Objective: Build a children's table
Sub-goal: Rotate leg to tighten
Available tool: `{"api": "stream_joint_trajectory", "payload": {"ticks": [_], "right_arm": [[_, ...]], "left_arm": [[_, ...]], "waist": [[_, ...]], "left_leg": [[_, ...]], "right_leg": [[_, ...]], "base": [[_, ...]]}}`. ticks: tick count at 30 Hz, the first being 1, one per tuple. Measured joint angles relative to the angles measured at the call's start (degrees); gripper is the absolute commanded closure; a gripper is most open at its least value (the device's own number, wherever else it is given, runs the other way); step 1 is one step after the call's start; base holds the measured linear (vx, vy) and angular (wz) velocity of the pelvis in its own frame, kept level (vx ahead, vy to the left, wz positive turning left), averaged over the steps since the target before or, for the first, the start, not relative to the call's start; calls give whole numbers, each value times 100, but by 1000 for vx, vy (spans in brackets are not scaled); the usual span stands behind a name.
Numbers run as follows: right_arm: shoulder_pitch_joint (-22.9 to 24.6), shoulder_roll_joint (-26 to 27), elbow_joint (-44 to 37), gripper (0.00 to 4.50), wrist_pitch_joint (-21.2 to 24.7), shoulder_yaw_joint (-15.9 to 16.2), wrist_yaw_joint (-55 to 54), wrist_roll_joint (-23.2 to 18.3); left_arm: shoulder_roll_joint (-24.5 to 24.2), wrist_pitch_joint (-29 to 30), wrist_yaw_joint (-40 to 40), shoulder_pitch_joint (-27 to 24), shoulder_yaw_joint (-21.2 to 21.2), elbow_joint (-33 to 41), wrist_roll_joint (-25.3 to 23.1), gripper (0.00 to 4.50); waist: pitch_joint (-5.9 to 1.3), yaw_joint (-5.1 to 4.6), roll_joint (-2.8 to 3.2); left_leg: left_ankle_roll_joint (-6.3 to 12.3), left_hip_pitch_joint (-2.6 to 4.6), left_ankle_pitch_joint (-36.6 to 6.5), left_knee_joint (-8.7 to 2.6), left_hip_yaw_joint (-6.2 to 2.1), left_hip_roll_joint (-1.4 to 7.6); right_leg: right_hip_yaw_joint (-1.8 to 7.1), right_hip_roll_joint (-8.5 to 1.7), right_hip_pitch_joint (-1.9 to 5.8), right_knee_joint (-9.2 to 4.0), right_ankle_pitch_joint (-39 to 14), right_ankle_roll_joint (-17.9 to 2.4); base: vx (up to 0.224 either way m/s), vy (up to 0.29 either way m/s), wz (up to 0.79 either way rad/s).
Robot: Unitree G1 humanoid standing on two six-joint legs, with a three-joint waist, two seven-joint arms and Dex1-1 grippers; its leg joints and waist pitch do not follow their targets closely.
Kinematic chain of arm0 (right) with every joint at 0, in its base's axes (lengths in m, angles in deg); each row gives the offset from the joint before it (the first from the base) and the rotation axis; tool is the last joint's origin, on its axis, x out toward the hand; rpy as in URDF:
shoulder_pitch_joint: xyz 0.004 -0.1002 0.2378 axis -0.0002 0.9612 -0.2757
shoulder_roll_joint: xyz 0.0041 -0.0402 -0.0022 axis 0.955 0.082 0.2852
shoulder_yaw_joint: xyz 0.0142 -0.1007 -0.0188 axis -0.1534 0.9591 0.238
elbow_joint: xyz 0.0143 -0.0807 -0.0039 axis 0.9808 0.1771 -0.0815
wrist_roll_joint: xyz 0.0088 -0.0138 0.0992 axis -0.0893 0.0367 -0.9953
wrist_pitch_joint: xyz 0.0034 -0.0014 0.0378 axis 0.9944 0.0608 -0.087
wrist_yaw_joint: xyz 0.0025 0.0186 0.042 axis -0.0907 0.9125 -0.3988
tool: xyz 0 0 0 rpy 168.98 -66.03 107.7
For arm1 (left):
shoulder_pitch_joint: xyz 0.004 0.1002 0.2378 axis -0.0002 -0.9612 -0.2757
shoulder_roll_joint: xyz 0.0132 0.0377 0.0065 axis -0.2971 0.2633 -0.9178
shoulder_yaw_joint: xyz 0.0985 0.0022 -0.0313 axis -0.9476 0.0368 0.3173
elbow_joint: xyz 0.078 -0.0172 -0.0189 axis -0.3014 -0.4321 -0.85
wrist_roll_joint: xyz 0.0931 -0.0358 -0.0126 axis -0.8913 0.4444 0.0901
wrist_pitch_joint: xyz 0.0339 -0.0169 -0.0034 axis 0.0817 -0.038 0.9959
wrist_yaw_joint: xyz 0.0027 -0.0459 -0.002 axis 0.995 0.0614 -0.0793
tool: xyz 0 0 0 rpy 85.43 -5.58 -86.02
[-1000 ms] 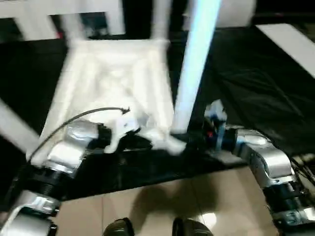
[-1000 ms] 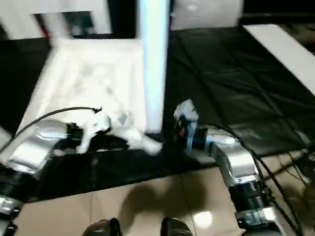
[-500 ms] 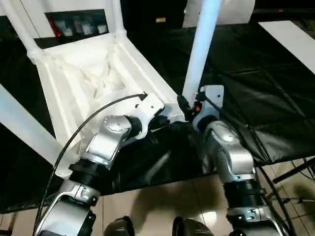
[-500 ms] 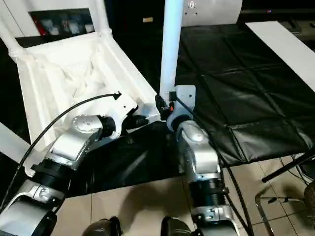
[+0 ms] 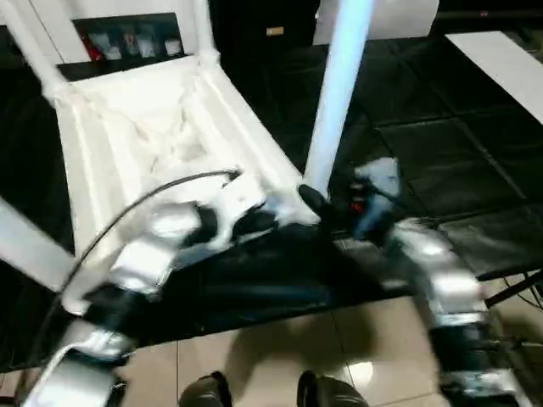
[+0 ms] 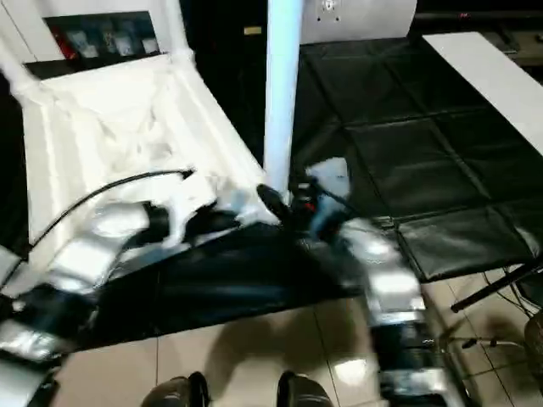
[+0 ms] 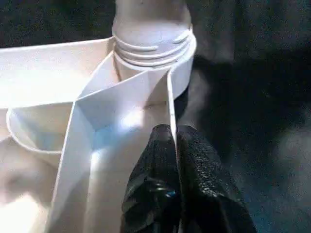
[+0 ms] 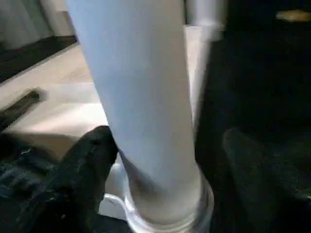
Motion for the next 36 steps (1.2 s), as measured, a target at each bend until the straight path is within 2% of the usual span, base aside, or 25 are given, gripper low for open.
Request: {"api": "stream_joint_trajectory", "payload": {"ticks": [2, 4, 11, 13, 15, 18, 19, 20, 31, 36], "right_arm": [[-22, -409, -22, 43, -16, 150, 849, -147], [-25, -784, -22, 43, -10, 257, 1668, -286], [-174, -1352, 124, 43, -146, 926, 3415, -405], [-229, -1428, 236, 43, -230, 1008, 3707, -402], [-277, -1450, 326, 78, -280, 1052, 3899, -400], [-512, -1536, 577, 82, -316, 1166, 4277, -376], [-571, -1548, 666, 110, -352, 1225, 4400, -370], [-603, -1544, 705, 119, -358, 1258, 4460, -363], [-802, -1533, 991, 195, -386, 1455, 4766, -370], [-779, -1537, 969, 235, -214, 1453, 4763, -430]], "left_arm": [[-238, -306, 483, -54, -53, -21, 86, 450], [-467, -554, 971, -104, -97, -59, 205, 450], [-738, -1177, 1900, 34, -391, -307, 328, 450], [-799, -1334, 2066, 87, -427, -399, 330, 450], [-808, -1446, 2192, 134, -452, -482, 328, 450], [-807, -1620, 2416, 287, -562, -649, 318, 450], [-806, -1668, 2470, 306, -576, -678, 318, 450], [-803, -1705, 2516, 332, -586, -714, 316, 450], [-764, -2017, 2804, 494, -679, -990, 319, 450], [-742, -1970, 2850, 499, -680, -997, 334, 450]], "waist": [[2, 46, -2], [3, 143, -2], [3, 316, -6], [4, 333, -7], [4, 334, -7], [4, 342, -10], [3, 345, -12], [3, 347, -12], [4, 365, -12], [4, 379, -12]], "left_leg": [[1, -2, -1, 8, -1, 0], [9, 3, -6, 23, -1, -1], [6, 6, -22, 53, 2, -5], [6, 7, -22, 53, 1, -4], [7, 7, -22, 53, 1, -4], [9, 6, -20, 54, 1, -5], [20, 6, -15, 54, 1, -5], [22, 6, -15, 54, 1, -5], [26, 6, -17, 54, 2, -5], [26, 6, -18, 53, 1, -5]], "right_leg": [[-1, -2, 8, -2, 0, 0], [-1, -5, 20, -3, 0, 0], [5, -12, 34, 3, 3, -3], [5, -12, 35, 5, 3, -3], [5, -12, 35, 6, 3, -3], [5, -13, 36, 6, 3, -3], [5, -13, 37, 6, 3, -3], [5, -13, 36, 5, 2, -3], [5, -13, 36, 4, 2, -2], [4, -13, 36, 4, 1, -2]], "base": [[0, 0, 0], [0, 0, 0], [0, 0, 0], [0, 0, 0], [0, 0, 0], [0, 0, 0], [0, 0, 0], [0, 0, 0], [0, 0, 0], [0, 0, 0]]}}
